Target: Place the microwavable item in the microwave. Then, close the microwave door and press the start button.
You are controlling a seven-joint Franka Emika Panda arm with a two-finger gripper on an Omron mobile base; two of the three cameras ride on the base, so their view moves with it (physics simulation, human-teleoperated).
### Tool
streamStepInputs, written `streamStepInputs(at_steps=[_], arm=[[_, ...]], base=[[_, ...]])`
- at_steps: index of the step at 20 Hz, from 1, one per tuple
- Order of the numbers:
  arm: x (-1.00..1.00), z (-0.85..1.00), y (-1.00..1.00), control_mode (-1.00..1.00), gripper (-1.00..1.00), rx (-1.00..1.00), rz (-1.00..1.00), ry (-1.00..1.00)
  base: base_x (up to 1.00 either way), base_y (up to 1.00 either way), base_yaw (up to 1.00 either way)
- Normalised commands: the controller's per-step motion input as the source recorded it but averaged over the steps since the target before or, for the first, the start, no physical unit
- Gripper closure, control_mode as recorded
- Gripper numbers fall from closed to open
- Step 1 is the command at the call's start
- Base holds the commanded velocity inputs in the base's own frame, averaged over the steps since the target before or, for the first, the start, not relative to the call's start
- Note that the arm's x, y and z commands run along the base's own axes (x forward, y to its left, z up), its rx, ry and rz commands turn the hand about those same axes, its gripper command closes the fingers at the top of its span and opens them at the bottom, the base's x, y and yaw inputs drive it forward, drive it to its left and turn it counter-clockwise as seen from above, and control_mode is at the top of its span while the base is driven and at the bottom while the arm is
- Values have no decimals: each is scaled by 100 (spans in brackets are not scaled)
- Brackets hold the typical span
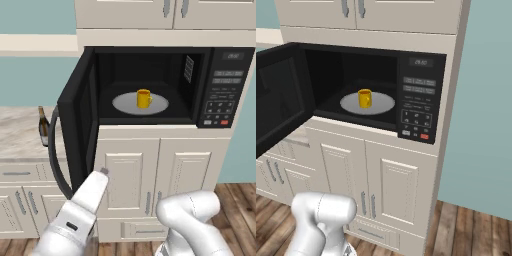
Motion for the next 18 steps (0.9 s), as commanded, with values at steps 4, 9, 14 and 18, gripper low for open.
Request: streamStepInputs(at_steps=[4, 9, 14, 18], arm=[[2, -32, 100, -100, -100, -27, 0, -4], [52, -50, 100, -100, -100, -19, 0, 3], [98, -59, 100, -100, -100, -14, 0, 19], [100, -51, 99, -100, -100, -10, 0, 24]], base=[[0, 0, 0], [0, 0, 0], [0, 0, 0], [0, 0, 0]])
